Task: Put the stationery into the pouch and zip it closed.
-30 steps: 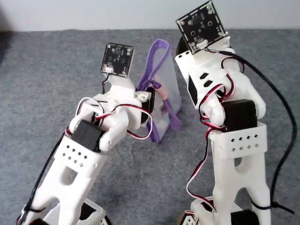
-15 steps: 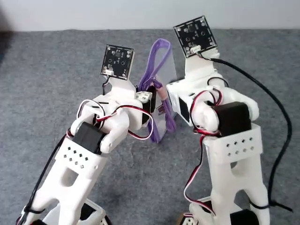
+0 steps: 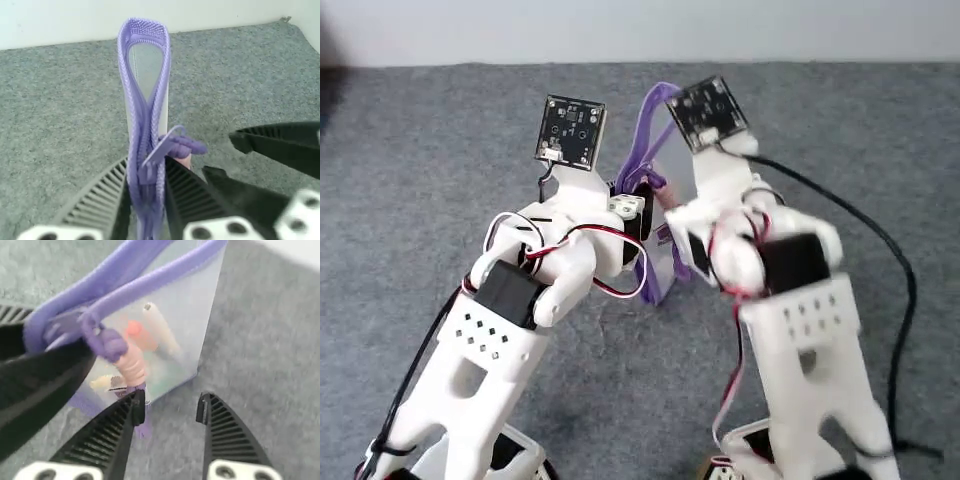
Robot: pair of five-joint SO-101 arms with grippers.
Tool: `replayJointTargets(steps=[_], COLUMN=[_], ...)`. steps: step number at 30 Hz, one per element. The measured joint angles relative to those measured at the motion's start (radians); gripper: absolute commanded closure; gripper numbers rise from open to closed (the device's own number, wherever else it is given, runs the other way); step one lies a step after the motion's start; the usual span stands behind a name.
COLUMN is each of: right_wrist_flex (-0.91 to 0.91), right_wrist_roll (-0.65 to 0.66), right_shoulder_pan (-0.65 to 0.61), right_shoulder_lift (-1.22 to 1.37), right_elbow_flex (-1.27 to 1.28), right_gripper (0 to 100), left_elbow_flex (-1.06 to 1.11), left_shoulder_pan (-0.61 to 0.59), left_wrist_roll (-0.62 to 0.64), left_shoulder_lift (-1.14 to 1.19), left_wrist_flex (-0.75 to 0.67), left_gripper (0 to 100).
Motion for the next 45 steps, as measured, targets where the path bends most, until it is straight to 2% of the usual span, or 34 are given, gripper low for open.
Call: replayJointTargets(steps=[5,9,19,26,32,40,45], right_wrist_flex=[-0.232,-0.402,-0.603,-0.634,-0.684,-0.713,-0.713], right_wrist_roll=[0.008,0.008,0.008,0.026,0.098,0.137,0.137], right_shoulder_pan=[-0.020,-0.066,-0.063,-0.063,-0.061,-0.061,-0.061], right_shoulder_lift=[-0.229,-0.295,-0.196,-0.178,-0.178,-0.176,-0.176], right_elbow_flex=[0.292,0.468,0.506,0.506,0.508,0.514,0.514], right_gripper=[81.2,81.2,81.6,82.9,96.5,85.5,84.5], left_elbow_flex=[0.000,0.000,0.002,0.003,0.003,0.003,0.003], left_shoulder_pan=[0.000,0.000,0.002,0.000,0.000,-0.002,-0.002], left_wrist_roll=[0.000,0.000,0.002,0.002,0.002,0.002,0.002], left_shoulder_lift=[0.000,0.000,-0.023,-0.029,-0.029,-0.035,-0.035], left_wrist_flex=[0.000,0.000,0.000,0.000,0.000,0.000,0.000], left_gripper=[99,99,99,99,99,99,99])
